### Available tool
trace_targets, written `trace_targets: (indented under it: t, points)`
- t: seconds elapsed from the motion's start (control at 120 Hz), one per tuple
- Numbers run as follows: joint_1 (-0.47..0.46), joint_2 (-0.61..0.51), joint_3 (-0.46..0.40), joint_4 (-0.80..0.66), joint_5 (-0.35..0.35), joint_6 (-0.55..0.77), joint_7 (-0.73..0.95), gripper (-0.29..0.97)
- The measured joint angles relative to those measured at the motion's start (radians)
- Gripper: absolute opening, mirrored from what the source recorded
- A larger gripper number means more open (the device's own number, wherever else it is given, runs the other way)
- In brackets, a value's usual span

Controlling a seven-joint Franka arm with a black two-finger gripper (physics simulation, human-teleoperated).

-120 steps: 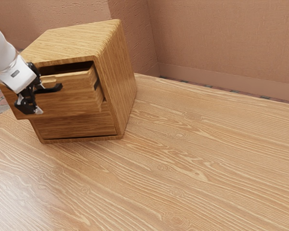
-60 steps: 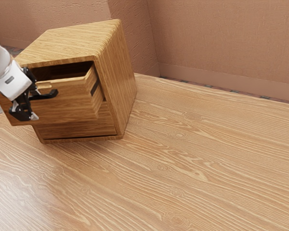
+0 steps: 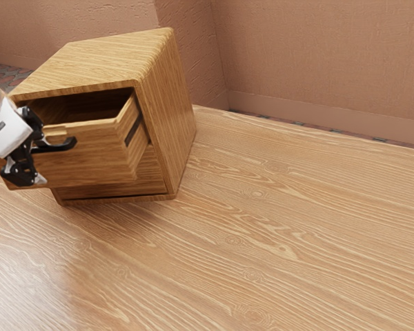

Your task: Pull the drawer handle with one arm to open the drawer

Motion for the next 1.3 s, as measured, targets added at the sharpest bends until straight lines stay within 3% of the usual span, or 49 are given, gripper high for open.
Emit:
trace_targets:
  t: [0.283, 0.958, 1.142, 1.183, 1.233, 1.3]
  points:
    - [0.108, -0.044, -0.102, -0.062, -0.028, 0.0, 0.0, 0.49]
    - [0.237, -0.146, -0.218, -0.173, -0.069, -0.001, 0.001, 0.47]
    - [0.262, -0.166, -0.321, -0.1, -0.078, -0.009, 0.003, 0.58]
    - [0.266, -0.174, -0.388, -0.063, -0.104, -0.025, 0.003, 0.6]
    - [0.242, -0.178, -0.472, -0.026, -0.184, -0.085, -0.019, 0.62]
    - [0.063, -0.16, -0.542, -0.005, -0.276, -0.188, -0.115, 0.63]
